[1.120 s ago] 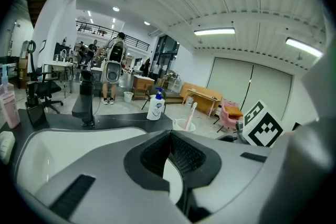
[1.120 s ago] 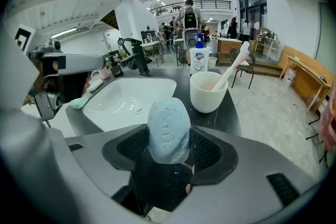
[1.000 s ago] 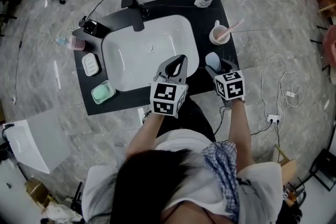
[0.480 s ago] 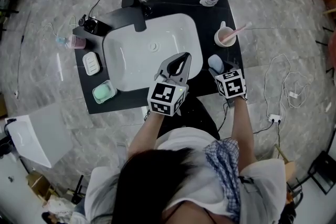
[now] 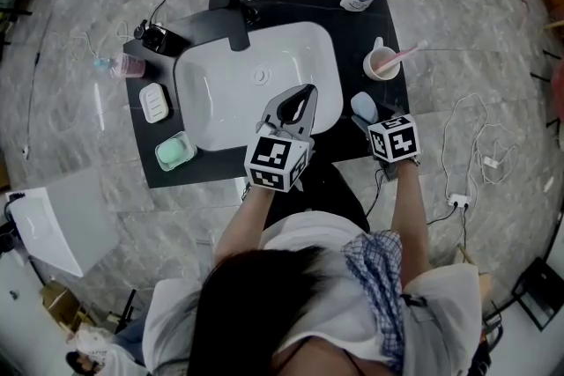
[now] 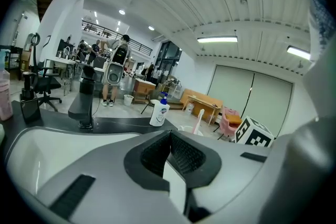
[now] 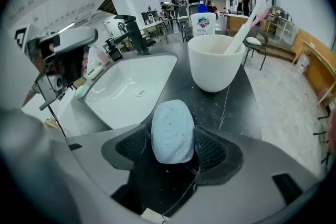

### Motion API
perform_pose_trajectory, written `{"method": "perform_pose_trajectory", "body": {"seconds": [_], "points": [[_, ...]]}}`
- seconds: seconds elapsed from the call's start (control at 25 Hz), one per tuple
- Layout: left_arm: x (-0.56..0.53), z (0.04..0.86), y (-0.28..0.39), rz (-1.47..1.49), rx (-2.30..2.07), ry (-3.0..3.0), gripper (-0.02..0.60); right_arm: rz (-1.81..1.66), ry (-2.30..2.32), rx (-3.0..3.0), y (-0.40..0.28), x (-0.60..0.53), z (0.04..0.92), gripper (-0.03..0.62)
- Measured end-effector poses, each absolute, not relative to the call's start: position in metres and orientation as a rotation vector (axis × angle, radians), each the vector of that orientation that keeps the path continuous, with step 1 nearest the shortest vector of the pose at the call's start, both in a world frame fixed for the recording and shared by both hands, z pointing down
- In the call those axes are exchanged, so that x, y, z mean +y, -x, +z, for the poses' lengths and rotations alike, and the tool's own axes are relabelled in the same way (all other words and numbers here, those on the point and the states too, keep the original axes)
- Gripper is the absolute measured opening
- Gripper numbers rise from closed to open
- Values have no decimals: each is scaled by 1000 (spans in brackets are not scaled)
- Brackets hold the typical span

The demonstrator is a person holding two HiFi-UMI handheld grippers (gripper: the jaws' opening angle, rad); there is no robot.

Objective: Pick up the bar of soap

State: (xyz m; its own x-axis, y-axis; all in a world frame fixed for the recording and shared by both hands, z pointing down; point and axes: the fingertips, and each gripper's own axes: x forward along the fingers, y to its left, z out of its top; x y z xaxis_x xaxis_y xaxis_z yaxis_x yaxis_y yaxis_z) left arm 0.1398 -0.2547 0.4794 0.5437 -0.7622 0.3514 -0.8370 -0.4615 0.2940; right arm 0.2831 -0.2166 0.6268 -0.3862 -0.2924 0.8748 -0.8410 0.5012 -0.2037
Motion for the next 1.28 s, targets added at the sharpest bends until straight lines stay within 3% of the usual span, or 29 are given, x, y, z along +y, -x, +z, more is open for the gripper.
{"method": "perform_pose_trajectory", "body": {"seconds": [0.48,1.0,1.28], "points": [[-243,486,-127,266,-1317,-2332,11,735,-1159,-2072,-291,-228,573,308],[-208,455,-60,186,-1506,-2286,11,578,-1322,-2228,-241,-228,503,307],[-176,443,-11,160,-1613,-2249,11,487,-1343,-2283,-186,-217,489,240]]}}
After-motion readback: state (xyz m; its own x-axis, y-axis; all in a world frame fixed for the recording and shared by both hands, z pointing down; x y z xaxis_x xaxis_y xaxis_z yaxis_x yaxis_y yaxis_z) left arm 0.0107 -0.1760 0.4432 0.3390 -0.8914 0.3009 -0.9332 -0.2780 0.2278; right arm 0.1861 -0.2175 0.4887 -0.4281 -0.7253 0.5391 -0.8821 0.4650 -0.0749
